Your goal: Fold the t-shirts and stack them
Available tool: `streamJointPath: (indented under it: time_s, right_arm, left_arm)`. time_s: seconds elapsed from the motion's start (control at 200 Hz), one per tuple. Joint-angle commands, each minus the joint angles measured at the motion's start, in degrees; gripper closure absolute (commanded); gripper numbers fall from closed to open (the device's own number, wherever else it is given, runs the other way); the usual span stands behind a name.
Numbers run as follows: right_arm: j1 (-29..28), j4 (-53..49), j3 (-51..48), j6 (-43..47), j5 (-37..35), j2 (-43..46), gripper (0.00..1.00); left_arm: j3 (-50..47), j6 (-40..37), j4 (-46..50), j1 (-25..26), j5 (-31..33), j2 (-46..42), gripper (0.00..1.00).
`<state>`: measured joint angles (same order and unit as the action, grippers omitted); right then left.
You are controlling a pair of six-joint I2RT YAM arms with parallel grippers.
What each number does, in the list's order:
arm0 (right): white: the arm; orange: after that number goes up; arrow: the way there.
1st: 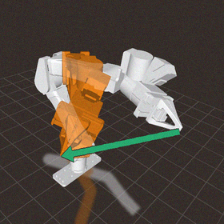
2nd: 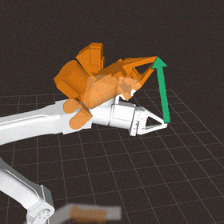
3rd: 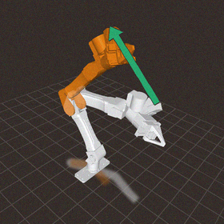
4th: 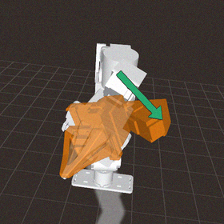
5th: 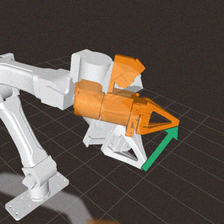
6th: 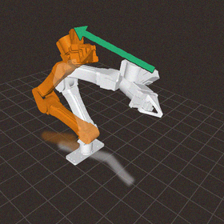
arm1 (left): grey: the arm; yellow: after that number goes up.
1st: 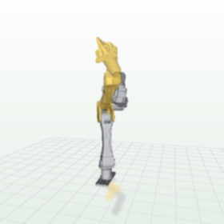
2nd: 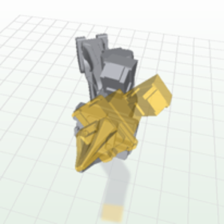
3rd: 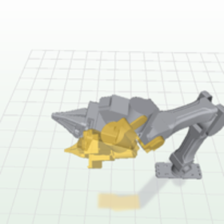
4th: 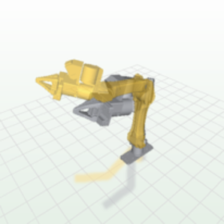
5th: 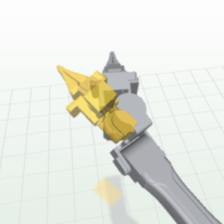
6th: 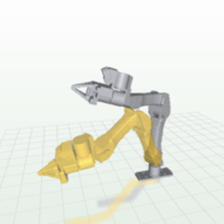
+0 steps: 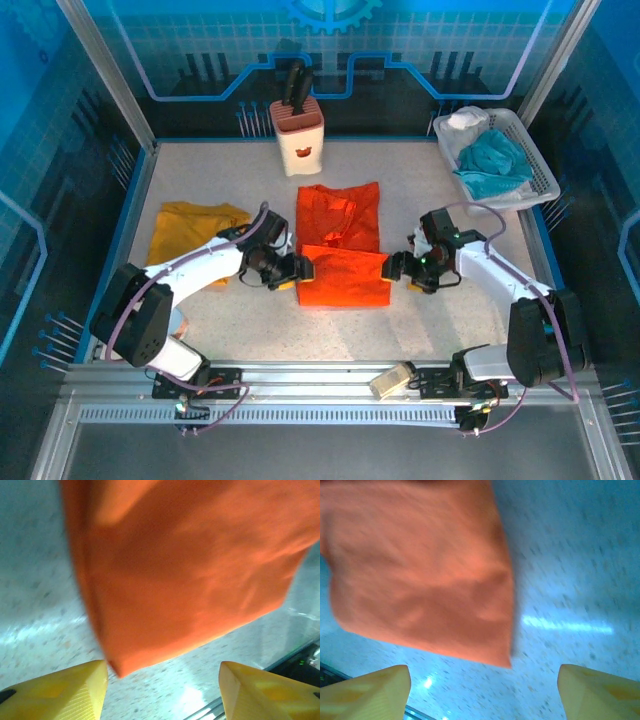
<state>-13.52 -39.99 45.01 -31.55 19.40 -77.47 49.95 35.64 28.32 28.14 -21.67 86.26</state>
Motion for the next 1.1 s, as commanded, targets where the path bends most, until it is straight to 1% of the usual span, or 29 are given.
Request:
streamJointPath:
  time_s: [0.0, 0.07, 0.155, 0.32, 0.41, 0.655, 0.82, 0.956, 1.096]
  right_arm:
    - [-0.8, -2.2, -3.1, -2.6, -1.3, 2.3, 0.23]
    - [-1.3, 0.2, -5.2, -4.4, -0.6, 2.1, 0.25]
    - [-3.0, 2.9, -6.2, -6.7, -0.8, 1.1, 0.27]
    - [-7.2, 5.8, -4.2, -9.5, -2.8, -1.8, 0.30]
    - [-8.5, 7.1, -3.5, -10.5, -3.3, -3.8, 0.31]
    - [-11.5, 11.2, -2.0, -12.6, -2.6, -8.3, 0.34]
    - [-13.3, 12.4, -0.8, -13.6, -2.7, -9.9, 0.38]
    - [-14.1, 13.6, -1.2, -14.0, -2.6, -10.2, 0.43]
    - [-14.1, 13.8, -1.4, -13.8, -2.9, -11.5, 0.46]
  left_arm:
    - [-5.1, 5.0, 0.0, 0.1, -2.5, -3.0, 0.38]
    - [-7.7, 7.9, -3.6, 0.9, -3.3, -3.6, 0.37]
    - [-9.0, 10.3, -6.7, 2.2, -2.8, -2.7, 0.37]
    - [-9.8, 13.5, -11.8, 3.3, -2.5, 0.6, 0.41]
    - [-9.8, 14.6, -14.2, 3.4, -2.5, 2.1, 0.43]
    - [-9.0, 15.3, -16.5, 3.5, -2.5, 6.2, 0.46]
    - [-8.6, 15.2, -16.8, 3.6, -1.5, 7.3, 0.50]
    - [-7.3, 14.2, -15.9, 3.4, 0.5, 7.6, 0.54]
    - [-5.2, 13.6, -15.8, 3.3, 0.7, 9.1, 0.59]
